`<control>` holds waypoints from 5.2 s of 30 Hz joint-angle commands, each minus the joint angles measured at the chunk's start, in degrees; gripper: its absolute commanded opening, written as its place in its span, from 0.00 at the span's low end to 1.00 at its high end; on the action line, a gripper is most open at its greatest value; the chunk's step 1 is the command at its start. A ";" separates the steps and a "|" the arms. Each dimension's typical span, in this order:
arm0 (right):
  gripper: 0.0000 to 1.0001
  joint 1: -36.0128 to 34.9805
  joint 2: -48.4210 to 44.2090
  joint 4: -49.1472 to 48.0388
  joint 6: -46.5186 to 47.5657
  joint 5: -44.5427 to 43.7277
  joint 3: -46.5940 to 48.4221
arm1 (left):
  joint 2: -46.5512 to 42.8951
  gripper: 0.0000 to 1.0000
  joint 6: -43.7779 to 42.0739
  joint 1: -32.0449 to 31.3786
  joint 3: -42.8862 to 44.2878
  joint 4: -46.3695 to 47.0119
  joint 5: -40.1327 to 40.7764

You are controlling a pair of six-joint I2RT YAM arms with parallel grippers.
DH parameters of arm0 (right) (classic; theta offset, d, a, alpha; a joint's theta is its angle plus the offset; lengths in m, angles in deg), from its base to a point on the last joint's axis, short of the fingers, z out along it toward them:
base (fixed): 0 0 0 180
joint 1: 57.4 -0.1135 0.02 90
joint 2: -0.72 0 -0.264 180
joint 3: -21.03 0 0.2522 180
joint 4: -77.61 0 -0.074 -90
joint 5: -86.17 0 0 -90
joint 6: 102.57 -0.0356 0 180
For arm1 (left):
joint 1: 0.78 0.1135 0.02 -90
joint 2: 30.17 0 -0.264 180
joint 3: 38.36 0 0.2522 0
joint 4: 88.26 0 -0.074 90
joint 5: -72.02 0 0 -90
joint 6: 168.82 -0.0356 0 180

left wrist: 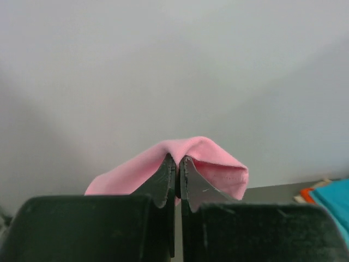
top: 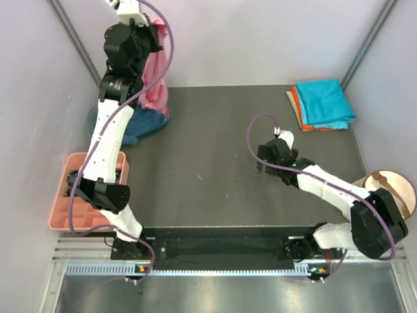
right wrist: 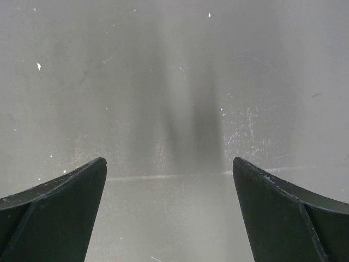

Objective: Fold and stack the t-shirts
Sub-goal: Move the tshirt to the center of the board

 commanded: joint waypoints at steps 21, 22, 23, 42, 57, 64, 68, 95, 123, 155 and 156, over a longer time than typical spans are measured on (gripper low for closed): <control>0.99 -0.20 -2.50 -6.05 -0.31 7.60 -1.61 | -2.87 0.00 2.57 -5.02 14.94 14.25 -10.41; 0.99 -0.20 -2.50 -7.38 1.87 9.81 -1.70 | -2.96 0.00 2.83 -5.02 14.67 14.51 -10.41; 0.99 -0.28 -2.50 -8.52 2.85 12.27 -1.70 | -3.14 0.00 2.83 -5.02 14.41 14.60 -10.50; 0.99 -7.84 15.60 -20.30 19.30 33.99 31.23 | -7.00 0.00 0.46 -4.94 9.14 14.78 -7.07; 0.99 -9.87 32.72 -41.85 10.33 54.57 43.98 | -9.81 0.00 -0.68 -4.67 4.57 15.31 -4.26; 0.99 -9.95 45.46 -37.02 9.54 55.62 59.80 | -11.75 0.00 -0.85 -4.23 2.02 16.09 -3.12; 0.58 -9.95 50.84 -34.29 8.22 55.71 68.76 | -13.50 0.00 -1.03 -3.88 -0.09 16.97 -2.59; 0.00 -8.55 14.57 -17.23 39.68 14.79 63.88 | -15.80 0.00 0.98 -2.91 -7.39 19.26 -3.99; 0.00 -3.10 -14.62 4.99 16.40 -4.23 23.62 | -5.60 0.00 19.01 -13.45 -42.62 21.55 -17.63; 0.99 -3.27 -14.98 11.51 8.66 2.01 10.78 | 2.30 0.99 15.93 -15.05 -59.42 15.39 -4.26; 0.99 -3.19 -14.80 11.42 8.84 2.10 11.04 | 2.83 0.99 15.84 -13.74 -59.07 15.31 -4.43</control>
